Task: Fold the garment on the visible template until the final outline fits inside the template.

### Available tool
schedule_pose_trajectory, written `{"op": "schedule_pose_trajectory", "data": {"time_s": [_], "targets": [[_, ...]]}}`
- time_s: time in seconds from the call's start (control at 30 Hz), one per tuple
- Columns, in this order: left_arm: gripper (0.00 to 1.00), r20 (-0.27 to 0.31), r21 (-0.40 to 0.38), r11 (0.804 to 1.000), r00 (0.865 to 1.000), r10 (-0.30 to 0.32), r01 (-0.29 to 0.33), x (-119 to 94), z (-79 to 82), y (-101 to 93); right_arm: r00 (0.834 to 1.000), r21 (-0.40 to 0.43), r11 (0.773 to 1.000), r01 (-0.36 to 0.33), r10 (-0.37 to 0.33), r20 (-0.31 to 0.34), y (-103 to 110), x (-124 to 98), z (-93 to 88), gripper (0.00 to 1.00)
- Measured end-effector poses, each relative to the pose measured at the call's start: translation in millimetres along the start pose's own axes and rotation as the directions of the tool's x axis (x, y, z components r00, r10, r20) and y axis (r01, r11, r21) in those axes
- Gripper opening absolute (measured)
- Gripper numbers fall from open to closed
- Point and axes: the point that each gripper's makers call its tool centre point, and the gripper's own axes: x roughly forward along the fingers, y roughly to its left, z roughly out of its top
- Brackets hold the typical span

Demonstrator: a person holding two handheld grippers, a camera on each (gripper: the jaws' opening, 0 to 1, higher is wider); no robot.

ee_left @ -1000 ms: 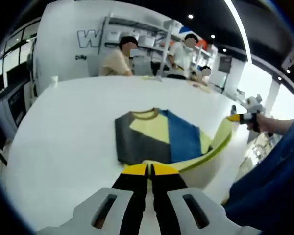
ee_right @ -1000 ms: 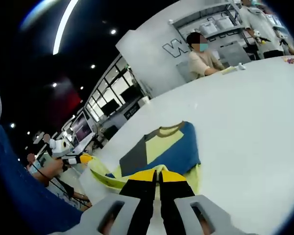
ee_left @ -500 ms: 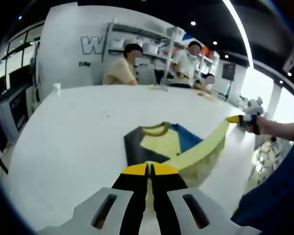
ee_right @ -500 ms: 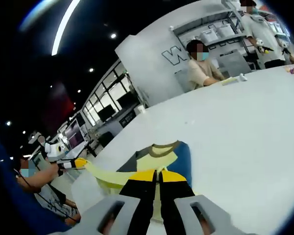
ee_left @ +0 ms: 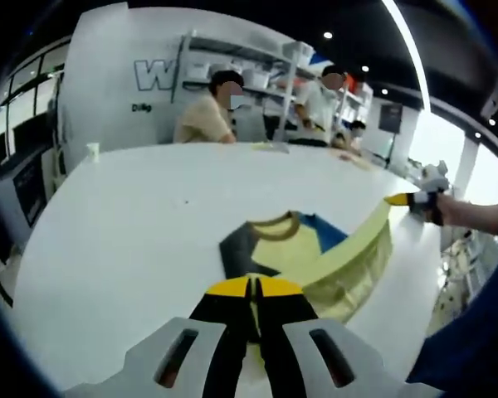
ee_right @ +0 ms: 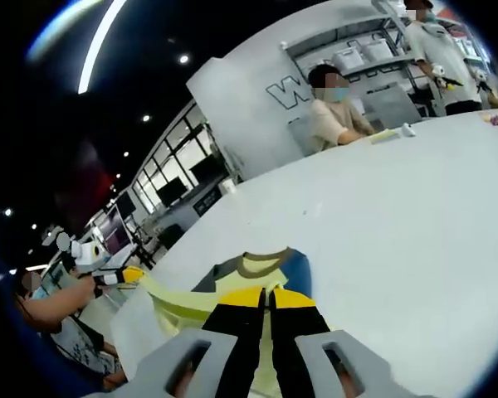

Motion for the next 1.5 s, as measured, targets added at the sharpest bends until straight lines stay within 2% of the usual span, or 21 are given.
{"op": "schedule_pose_trajectory", "data": {"time_s": [0.5, 0.77, 1.07, 1.23, 1.5], "targets": [[0.00, 0.001, -0.039, 0.999, 1.000, 0.022, -0.021, 40.2, 15.3, 28.6, 1.000, 0.019, 1.000, 0.021, -0.021, 0.008, -28.1, 41.8, 19.6, 0.00], [0.00, -0.004, -0.033, 0.999, 1.000, 0.026, -0.026, 59.9, 21.2, 40.1, 0.999, 0.037, 0.999, 0.039, -0.039, 0.005, -45.4, 58.4, 18.5, 0.00], [0.00, -0.018, -0.045, 0.999, 0.999, 0.028, -0.029, 85.3, 18.4, 51.9, 0.998, 0.065, 0.996, 0.059, -0.059, -0.007, -65.6, 76.3, 16.4, 0.00], [0.00, -0.022, -0.053, 0.998, 0.999, 0.032, -0.033, 93.4, 16.8, 57.5, 0.998, 0.067, 0.996, 0.062, -0.062, -0.010, -68.4, 85.3, 17.9, 0.00], [0.00, -0.014, -0.062, 0.997, 0.999, 0.040, -0.041, 108.0, 25.9, 68.7, 0.998, 0.070, 0.996, 0.064, -0.064, -0.001, -75.0, 104.2, 27.3, 0.00]]}}
